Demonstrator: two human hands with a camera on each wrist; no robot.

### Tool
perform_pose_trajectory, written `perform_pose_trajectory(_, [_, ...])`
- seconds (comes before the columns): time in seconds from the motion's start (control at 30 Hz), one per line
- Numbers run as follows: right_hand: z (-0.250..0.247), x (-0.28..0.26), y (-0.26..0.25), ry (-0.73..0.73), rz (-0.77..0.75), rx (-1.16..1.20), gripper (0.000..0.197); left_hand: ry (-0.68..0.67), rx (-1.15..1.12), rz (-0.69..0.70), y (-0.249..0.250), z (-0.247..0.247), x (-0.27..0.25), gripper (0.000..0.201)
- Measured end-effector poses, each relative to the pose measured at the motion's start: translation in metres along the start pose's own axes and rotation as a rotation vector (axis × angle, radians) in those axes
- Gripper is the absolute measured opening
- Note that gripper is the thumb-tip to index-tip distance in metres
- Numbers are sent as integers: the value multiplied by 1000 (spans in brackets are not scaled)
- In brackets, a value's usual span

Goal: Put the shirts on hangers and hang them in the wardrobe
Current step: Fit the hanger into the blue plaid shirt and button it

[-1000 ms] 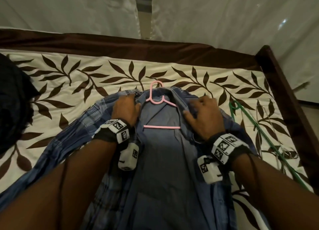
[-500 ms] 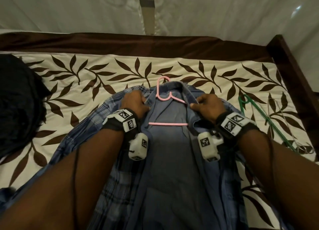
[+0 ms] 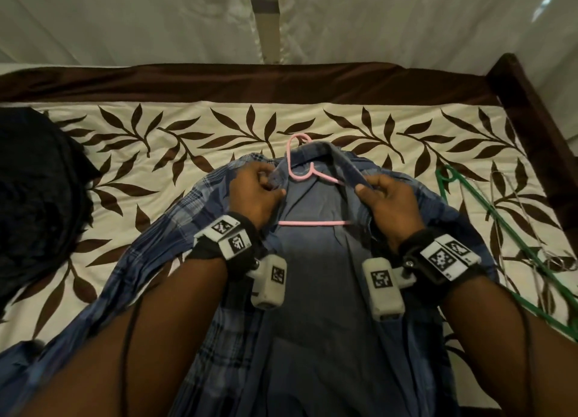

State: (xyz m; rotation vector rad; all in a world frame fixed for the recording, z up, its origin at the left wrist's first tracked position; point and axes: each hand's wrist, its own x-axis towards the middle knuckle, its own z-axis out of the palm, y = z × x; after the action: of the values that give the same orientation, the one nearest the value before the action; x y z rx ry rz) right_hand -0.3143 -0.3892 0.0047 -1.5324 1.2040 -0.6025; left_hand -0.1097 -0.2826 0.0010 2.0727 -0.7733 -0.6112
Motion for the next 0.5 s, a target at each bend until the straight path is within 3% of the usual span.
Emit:
perform_pose_trajectory(0.07, [4, -4, -8, -25, -69, 35, 11, 7, -2, 136, 4, 7, -12, 43])
perform_pose_trajectory(0.2, [17, -15, -6, -113, -122, -9, 28, -133, 49, 312, 10, 14, -32, 44])
perform_pose_trajectory(0.33, [21, -22, 3, 1, -61, 120, 32, -195, 231, 452, 7, 7, -26, 39])
perform_pose_trajectory(0.5, [27, -29, 9, 171, -24, 219, 26, -63, 523, 634, 4, -5, -7, 18])
